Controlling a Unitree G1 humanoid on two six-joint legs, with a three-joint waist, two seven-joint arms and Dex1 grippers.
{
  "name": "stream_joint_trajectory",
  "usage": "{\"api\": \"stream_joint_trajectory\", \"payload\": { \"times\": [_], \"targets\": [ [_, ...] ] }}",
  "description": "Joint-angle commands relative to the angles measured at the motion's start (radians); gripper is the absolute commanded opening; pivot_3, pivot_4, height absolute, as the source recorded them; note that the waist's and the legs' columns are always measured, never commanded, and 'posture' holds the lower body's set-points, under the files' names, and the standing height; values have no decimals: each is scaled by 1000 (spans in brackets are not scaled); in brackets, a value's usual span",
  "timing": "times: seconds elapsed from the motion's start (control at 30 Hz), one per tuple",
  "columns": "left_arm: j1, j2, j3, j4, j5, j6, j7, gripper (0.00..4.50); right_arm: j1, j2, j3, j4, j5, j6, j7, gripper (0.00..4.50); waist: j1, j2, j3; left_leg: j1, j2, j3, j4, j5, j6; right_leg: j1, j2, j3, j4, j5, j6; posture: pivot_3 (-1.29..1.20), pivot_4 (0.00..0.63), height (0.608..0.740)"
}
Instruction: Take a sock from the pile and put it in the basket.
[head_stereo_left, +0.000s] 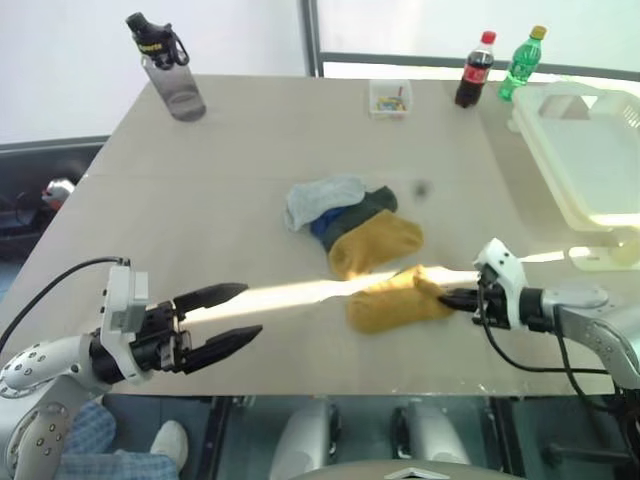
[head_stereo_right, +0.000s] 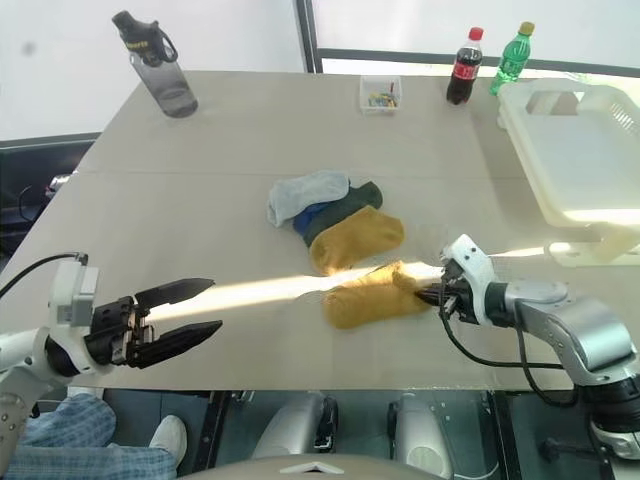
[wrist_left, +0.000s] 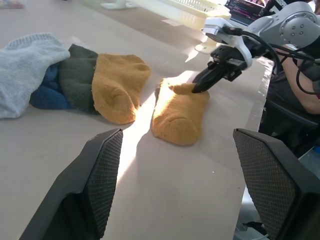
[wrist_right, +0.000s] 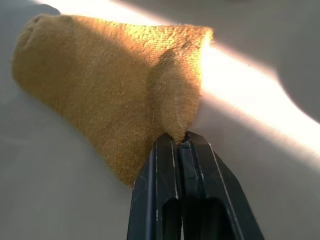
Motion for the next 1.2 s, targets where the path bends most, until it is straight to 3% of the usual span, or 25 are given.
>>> {"api": "stream_joint_trajectory", "payload": {
  "times": [0.03, 0.3, 0.57, 0.7, 0.83, 1.0, 1.1, 1.2],
  "targets": [
    [-12, 12, 6, 3, 0, -15, -15, 3763, 20, -11, -30, -44, 23, 33, -2, 61, -1, 0, 0, 0, 0, 0, 0, 0, 0, 0, 0, 0, 0, 0, 0, 0, 150, 740],
    [-24, 15, 0, 12, 6, -13, -24, 3763, -20, 49, -114, -14, 59, 93, -78, 61, 0, 0, 0, 0, 0, 0, 0, 0, -1, 0, 0, 0, 0, 0, 0, 0, 150, 740],
    [-25, 15, 0, 7, 6, -8, -28, 3763, -3, 40, -156, 2, 71, 155, -113, 61, 1, 0, 0, 0, 0, 0, 0, 0, 0, 0, 0, 0, 0, 0, 0, 0, 150, 740],
    [-34, 21, -3, 12, 11, -6, -33, 3763, 9, 26, -162, -22, 95, 159, -83, 1431, 2, 0, 0, 0, 0, 0, 0, 0, 0, 0, 0, 0, 0, 0, 0, 0, 150, 740],
    [-37, 25, -4, 13, 11, -4, -35, 3763, 23, 10, -191, -41, 113, 127, -50, 3415, 4, 0, 0, 0, 0, 0, 0, -1, 1, 0, 0, 0, 0, 0, 0, 0, 150, 740],
    [-34, 28, 2, 7, 4, 3, -36, 3763, 13, -48, -262, -2, 114, 37, 32, 3415, 7, 0, 0, 0, 0, 0, 0, -1, 2, 0, 0, 0, 0, 0, 0, 0, 150, 740],
    [-36, 32, 1, 8, -2, 9, -39, 3763, -63, -23, -277, 60, 111, 22, 3, 3415, 1, 0, 0, 0, 0, 0, 0, -1, 2, 0, 1, 0, 0, 0, 0, 0, 150, 740],
    [-45, 33, -4, 11, 2, 8, -38, 3763, -168, 61, -209, 147, 42, -22, -74, 3415, -10, 0, 0, 1, 0, 0, 0, -1, 2, 0, 1, 0, 1, 0, 0, 0, 150, 740]
  ]
}}
